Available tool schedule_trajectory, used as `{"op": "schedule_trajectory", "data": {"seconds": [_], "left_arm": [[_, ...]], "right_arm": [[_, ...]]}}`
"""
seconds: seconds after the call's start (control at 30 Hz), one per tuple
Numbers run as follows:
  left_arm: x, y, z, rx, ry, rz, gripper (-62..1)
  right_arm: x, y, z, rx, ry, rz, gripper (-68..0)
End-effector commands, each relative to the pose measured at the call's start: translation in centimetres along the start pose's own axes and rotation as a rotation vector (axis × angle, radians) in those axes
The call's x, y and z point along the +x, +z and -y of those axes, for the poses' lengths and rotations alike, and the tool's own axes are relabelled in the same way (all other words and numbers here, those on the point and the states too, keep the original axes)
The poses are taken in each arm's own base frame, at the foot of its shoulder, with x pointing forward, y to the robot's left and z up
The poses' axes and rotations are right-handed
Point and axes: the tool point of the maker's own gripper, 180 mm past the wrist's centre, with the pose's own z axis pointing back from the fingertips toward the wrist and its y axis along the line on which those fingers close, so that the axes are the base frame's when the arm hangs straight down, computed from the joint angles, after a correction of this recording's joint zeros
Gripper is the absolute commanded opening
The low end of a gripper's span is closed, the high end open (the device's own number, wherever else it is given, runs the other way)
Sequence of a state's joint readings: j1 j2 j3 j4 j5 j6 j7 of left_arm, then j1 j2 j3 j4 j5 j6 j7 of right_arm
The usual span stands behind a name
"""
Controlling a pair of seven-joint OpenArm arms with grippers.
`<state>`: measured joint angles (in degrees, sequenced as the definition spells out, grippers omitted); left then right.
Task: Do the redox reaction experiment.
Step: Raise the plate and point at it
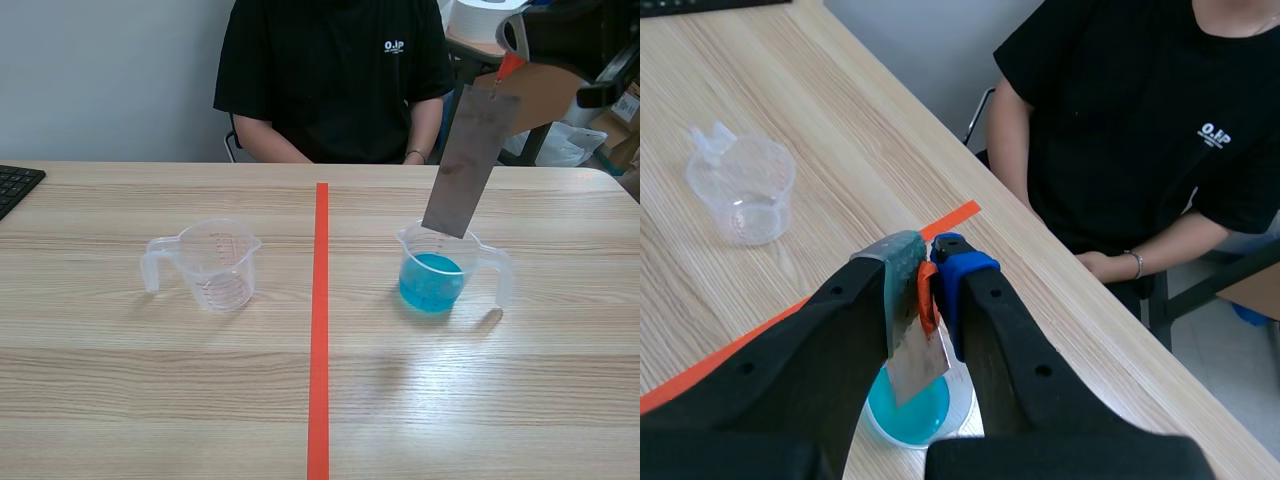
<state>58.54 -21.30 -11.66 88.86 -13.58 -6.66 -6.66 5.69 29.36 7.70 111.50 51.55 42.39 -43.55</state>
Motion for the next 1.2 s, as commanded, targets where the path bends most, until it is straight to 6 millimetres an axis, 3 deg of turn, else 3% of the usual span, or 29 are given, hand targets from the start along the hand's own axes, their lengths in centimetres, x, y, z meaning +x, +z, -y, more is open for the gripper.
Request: {"op": "schedule_trajectory", "data": {"seconds": [0.0,0.83,0.97,1.17], "left_arm": [[0.3,0.1,0.1,-0.009,0.001,0.013,-56.0],[0.4,0.1,0.1,-0.011,-0.003,0.014,-56.0],[1.5,0.0,-0.1,-0.049,-0.047,0.056,-56.0],[4.5,0.1,0.9,-0.246,-0.13,0.149,-56.0]], "right_arm": [[1.3,0.5,0.5,-0.014,0.037,0.032,-65.8],[2.3,1.6,1.6,-0.052,0.024,0.075,-65.8],[2.3,1.6,1.6,-0.051,0.024,0.075,-65.8],[2.3,1.6,1.6,-0.052,0.025,0.075,-65.8]]}}
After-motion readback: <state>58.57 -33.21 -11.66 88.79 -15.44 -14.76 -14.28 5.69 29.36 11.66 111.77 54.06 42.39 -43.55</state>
